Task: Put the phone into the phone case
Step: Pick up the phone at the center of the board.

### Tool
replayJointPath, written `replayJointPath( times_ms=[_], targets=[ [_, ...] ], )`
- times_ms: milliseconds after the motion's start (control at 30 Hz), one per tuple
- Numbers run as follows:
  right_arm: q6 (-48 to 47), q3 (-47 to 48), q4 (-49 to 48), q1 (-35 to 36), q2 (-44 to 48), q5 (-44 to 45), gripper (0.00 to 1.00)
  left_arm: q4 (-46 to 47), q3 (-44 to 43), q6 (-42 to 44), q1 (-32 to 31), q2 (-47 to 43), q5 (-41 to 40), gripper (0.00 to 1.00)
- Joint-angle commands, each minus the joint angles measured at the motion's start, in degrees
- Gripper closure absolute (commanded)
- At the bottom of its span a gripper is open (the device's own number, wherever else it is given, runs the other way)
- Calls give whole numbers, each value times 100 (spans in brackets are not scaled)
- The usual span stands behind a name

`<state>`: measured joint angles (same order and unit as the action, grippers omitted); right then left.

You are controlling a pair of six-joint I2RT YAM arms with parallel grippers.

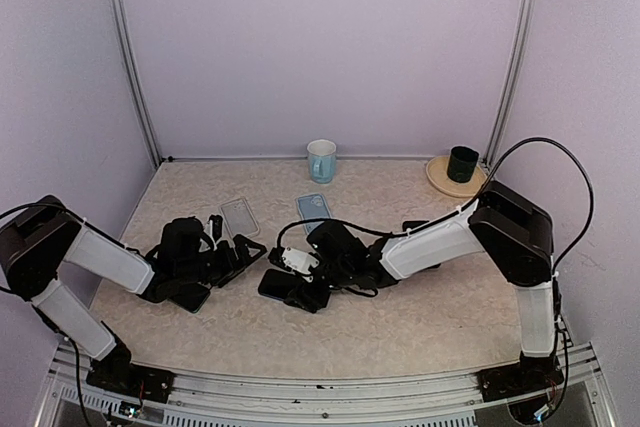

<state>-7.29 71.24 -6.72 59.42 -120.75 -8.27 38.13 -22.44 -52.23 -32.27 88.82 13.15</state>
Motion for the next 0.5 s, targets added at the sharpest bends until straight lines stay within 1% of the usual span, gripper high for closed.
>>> replayJointPath(
  times_ms=[0,200,467],
  targets=[
    [-44,-312,-216,-62,591,256,48,163,2,37,37,59,127,1],
    [-57,-762,-639,-41,1242,400,47,349,-39,38,13,199,398,1],
    [-219,-1142,-758,111,1601,900,47,503,-462,349,-228,317,1075,4]
  ],
)
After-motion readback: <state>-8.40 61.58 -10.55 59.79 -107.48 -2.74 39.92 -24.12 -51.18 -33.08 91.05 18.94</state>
